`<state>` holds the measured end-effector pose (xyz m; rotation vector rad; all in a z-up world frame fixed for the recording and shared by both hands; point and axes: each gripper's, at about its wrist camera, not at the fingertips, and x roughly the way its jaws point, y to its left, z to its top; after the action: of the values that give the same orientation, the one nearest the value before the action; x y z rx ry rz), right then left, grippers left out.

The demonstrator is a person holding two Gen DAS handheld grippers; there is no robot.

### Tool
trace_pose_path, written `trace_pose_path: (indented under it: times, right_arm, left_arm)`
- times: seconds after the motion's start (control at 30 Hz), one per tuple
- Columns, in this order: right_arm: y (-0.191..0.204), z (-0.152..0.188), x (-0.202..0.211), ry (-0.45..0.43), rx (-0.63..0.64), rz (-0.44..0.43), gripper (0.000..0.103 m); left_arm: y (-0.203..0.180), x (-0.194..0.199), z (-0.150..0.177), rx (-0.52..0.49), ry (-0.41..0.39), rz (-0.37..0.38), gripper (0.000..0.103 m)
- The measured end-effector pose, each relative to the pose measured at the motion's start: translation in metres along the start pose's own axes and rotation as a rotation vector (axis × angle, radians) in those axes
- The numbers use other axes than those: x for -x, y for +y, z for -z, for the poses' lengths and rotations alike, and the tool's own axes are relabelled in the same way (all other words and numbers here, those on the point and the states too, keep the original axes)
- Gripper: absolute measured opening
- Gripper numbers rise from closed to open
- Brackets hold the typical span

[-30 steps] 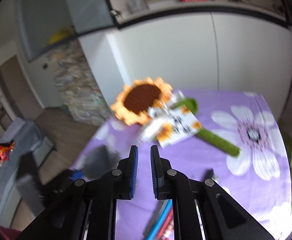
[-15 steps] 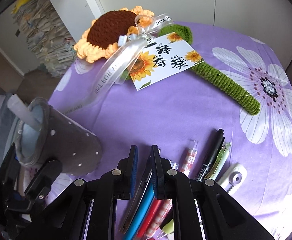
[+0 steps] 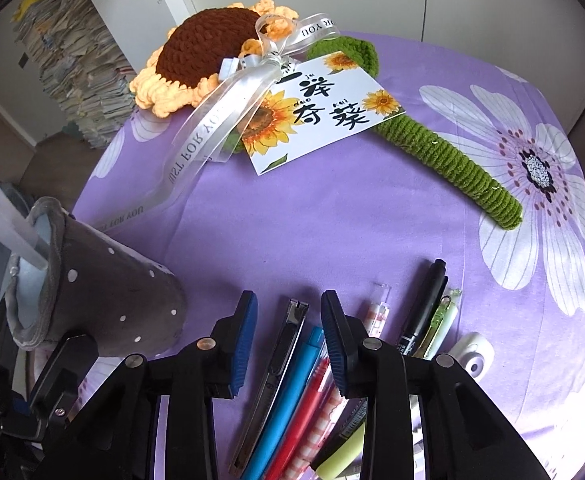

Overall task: Organize stationery
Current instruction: 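Grasp a black pen from the pile with the right gripper, then insert the black pen into the cup and release it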

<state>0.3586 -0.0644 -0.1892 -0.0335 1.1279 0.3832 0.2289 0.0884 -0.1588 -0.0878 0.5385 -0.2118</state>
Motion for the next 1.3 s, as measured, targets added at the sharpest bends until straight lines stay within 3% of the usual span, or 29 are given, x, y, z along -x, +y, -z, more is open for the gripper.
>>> trace_pose_path:
  times: [0.1, 0.17, 0.33, 0.9, 1.3]
  right_arm:
    - [0.002, -0.003, -0.006, 0.009, 0.0, -0.008, 0.033]
    - [0.003, -0.003, -0.005, -0.001, 0.007, -0.003, 0.015]
    - [0.005, 0.001, 0.012, -0.065, 0.0, -0.022, 0.014]
    - [0.048, 0.038, 0.148, -0.415, 0.098, -0.123, 0.012]
    - [0.079, 0.022, 0.203, -0.608, 0.18, -0.135, 0.012]
  left_arm:
    - [0.0, 0.0, 0.0, 0.0, 0.0, 0.0, 0.071]
    - [0.0, 0.0, 0.0, 0.0, 0.0, 0.0, 0.071]
    - [0.0, 0.0, 0.0, 0.0, 0.0, 0.0, 0.071]
    - [0.0, 0.0, 0.0, 0.0, 0.0, 0.0, 0.071]
    - [0.0, 0.0, 0.0, 0.001, 0.0, 0.001, 0.071]
